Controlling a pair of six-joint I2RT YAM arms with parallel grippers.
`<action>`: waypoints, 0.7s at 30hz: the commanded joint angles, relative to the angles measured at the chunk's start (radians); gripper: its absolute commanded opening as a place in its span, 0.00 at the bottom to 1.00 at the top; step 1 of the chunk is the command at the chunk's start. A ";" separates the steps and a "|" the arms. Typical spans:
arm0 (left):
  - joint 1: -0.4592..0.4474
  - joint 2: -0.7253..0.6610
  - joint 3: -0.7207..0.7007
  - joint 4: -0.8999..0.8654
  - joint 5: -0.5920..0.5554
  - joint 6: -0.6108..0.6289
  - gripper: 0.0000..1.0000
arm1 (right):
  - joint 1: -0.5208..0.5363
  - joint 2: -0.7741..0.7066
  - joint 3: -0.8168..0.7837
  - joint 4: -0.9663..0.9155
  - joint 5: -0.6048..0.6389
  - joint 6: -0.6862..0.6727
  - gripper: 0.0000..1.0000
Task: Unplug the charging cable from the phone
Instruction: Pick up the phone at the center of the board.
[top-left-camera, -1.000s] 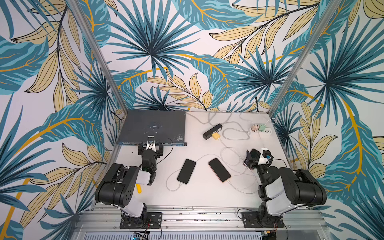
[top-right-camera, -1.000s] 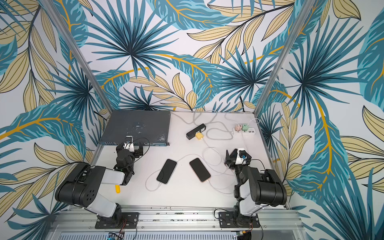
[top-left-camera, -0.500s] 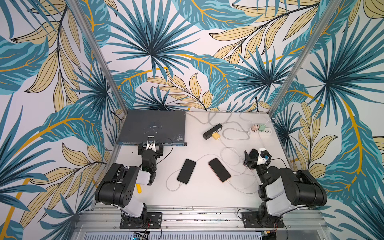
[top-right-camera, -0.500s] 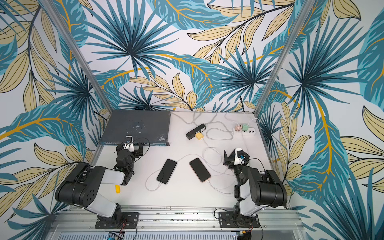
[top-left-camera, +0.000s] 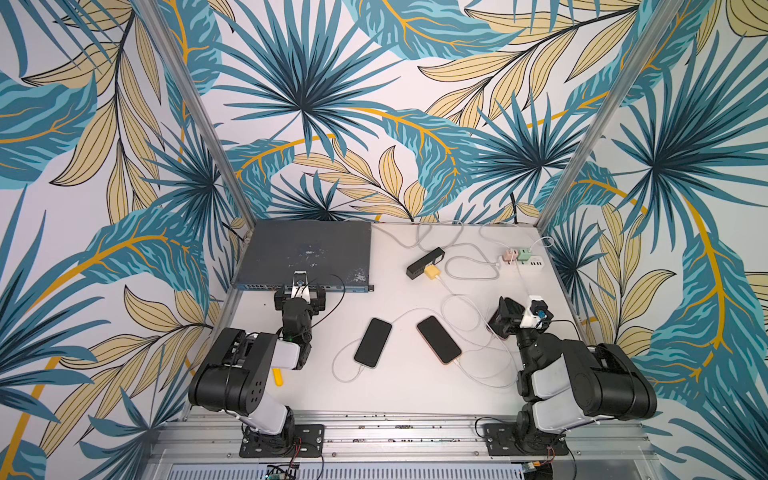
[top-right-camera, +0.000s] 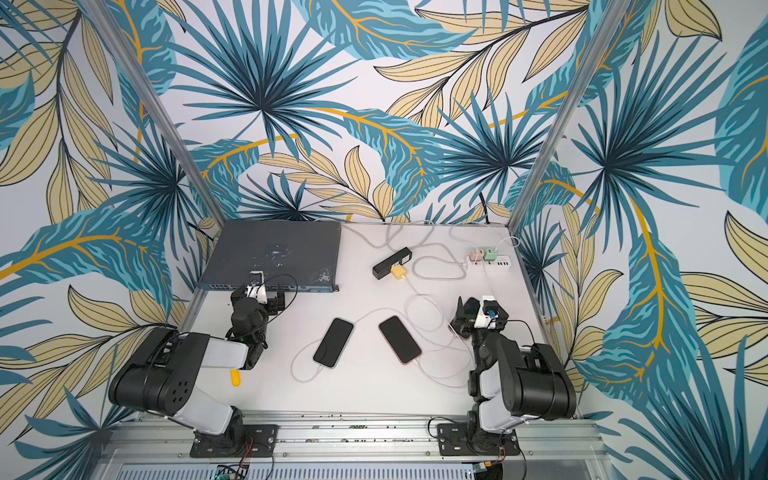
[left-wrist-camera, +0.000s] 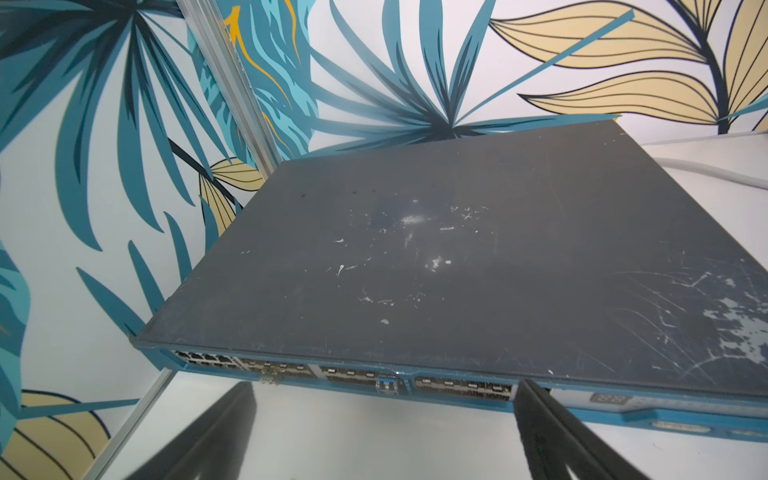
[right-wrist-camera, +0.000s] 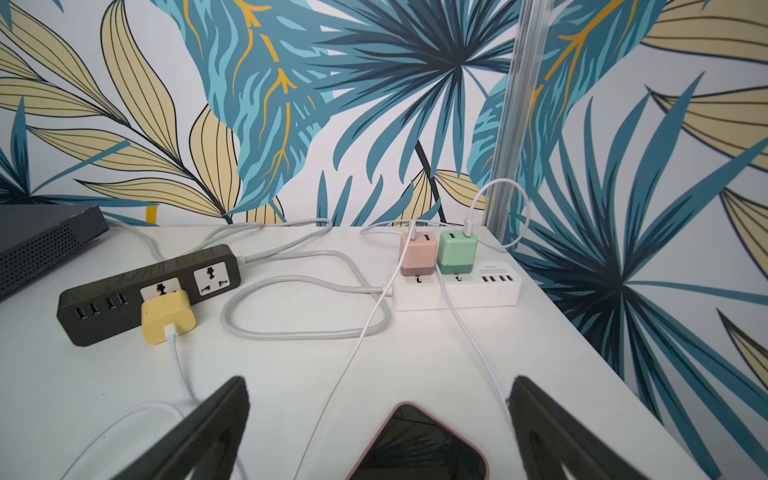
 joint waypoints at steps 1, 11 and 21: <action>0.006 -0.129 0.059 -0.178 0.002 -0.012 1.00 | 0.000 -0.084 -0.099 0.245 0.054 0.026 1.00; 0.011 -0.375 0.387 -0.860 0.019 -0.324 1.00 | 0.000 -0.556 0.044 -0.325 0.055 0.152 1.00; 0.024 -0.422 0.679 -1.191 0.285 -0.565 1.00 | 0.000 -0.674 0.601 -1.188 -0.053 0.409 1.00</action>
